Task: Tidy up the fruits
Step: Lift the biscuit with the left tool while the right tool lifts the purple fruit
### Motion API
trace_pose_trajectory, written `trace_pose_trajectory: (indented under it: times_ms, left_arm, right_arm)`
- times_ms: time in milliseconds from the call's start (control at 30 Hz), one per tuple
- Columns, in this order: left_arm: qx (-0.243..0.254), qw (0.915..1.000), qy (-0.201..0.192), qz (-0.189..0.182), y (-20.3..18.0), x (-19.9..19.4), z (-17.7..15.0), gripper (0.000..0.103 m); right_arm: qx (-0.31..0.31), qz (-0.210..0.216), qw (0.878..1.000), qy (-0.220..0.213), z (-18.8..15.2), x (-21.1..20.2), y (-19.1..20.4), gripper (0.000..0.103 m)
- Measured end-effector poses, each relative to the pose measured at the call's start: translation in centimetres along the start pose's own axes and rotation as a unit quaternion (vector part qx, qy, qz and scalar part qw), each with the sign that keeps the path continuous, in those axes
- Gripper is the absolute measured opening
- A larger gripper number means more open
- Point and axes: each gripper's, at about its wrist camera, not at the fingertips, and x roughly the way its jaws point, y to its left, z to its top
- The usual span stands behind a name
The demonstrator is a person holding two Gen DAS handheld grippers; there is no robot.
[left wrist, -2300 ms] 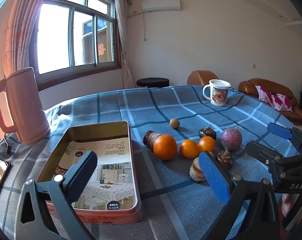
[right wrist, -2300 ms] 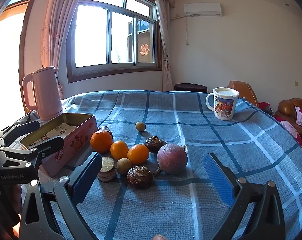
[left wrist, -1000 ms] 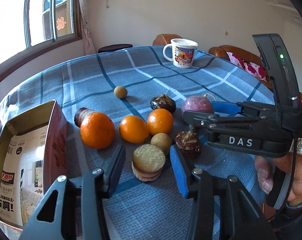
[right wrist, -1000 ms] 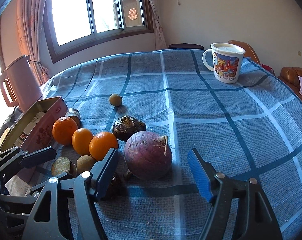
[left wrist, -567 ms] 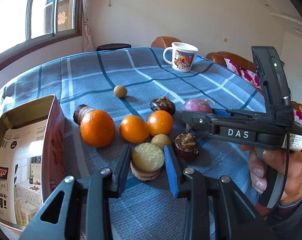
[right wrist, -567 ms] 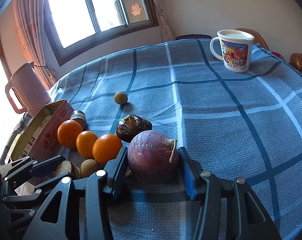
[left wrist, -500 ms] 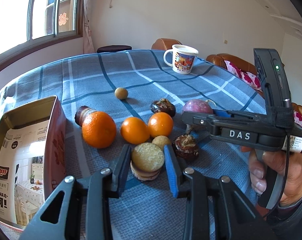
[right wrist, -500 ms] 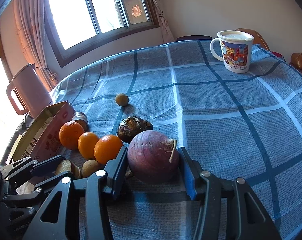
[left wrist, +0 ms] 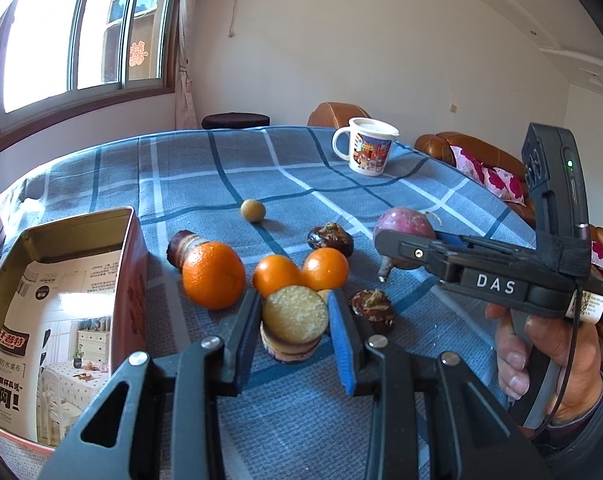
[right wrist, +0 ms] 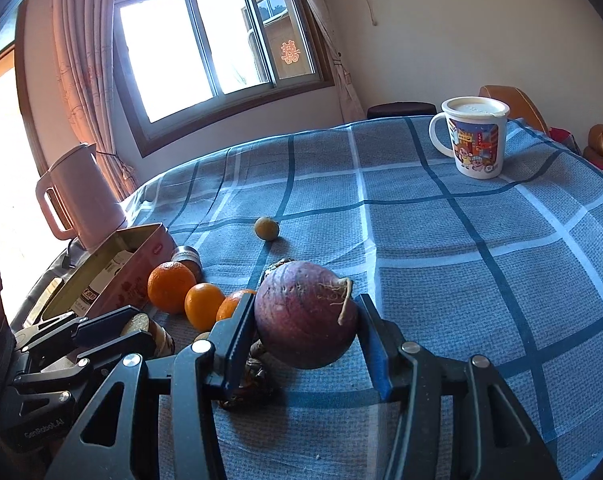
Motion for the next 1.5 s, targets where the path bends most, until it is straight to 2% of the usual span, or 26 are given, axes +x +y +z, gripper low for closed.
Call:
trace_pose_trajectory:
  times_ms: [533,1500]
  left_arm:
    - [-0.009,0.9987,-0.049,-0.007,0.5,-1.7,-0.2,0.036]
    - [0.001,0.9947,-0.103,-0.001,0.1,-3.5,-0.8,0.036]
  right_arm:
    - [-0.018,0.021,0.998,-0.053,-0.3,-1.9,0.6,0.051]
    - [-0.046,0.047,0.99,-0.122,-0.9,-4.5,1.4,0.052]
